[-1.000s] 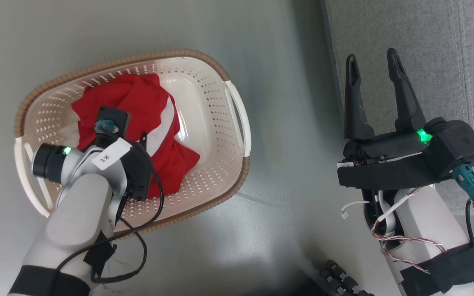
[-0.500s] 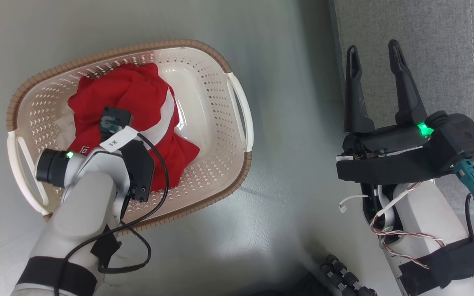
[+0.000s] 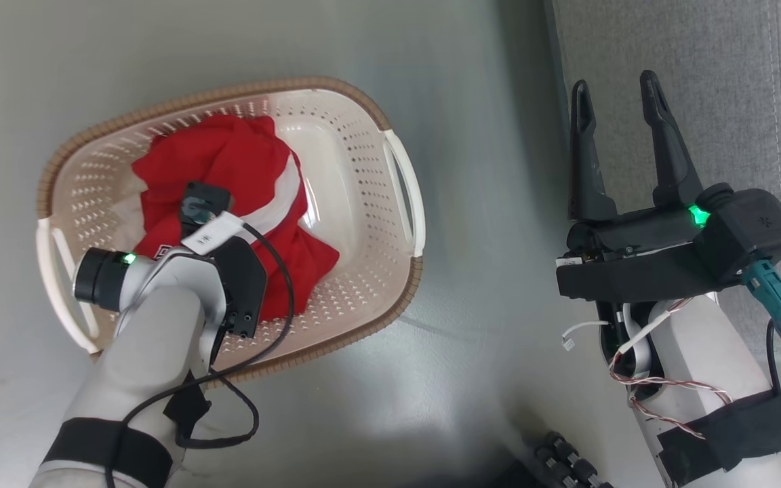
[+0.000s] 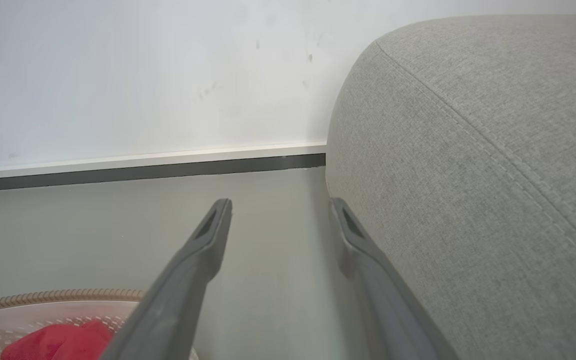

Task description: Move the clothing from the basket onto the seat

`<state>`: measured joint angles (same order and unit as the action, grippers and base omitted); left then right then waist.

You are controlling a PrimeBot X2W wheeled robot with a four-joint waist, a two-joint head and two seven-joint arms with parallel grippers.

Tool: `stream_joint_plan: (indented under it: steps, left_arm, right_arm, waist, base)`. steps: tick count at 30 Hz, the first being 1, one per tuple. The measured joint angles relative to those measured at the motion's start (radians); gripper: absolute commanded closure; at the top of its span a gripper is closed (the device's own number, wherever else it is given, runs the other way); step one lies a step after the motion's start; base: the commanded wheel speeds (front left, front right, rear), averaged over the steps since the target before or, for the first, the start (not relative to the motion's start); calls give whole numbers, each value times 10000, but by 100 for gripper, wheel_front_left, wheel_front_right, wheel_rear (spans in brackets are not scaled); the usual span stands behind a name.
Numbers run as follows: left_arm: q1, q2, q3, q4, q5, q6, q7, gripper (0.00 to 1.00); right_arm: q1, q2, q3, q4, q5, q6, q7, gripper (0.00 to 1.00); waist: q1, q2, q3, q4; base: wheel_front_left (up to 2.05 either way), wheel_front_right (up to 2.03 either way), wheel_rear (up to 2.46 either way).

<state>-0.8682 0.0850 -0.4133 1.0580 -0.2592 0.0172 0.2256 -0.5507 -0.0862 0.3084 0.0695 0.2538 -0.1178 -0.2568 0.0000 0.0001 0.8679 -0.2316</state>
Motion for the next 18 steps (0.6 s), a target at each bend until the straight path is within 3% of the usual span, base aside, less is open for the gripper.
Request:
stream_joint_plan:
  steps: [18]
  left_arm:
    - [615,-293,102,-38,-499,-625,-2382,100]
  right_arm:
    - [-84,-366,59,823,-211,389,0,0]
  waist:
    - [-1,-2,-1730,696]
  base:
    - [0,0,0]
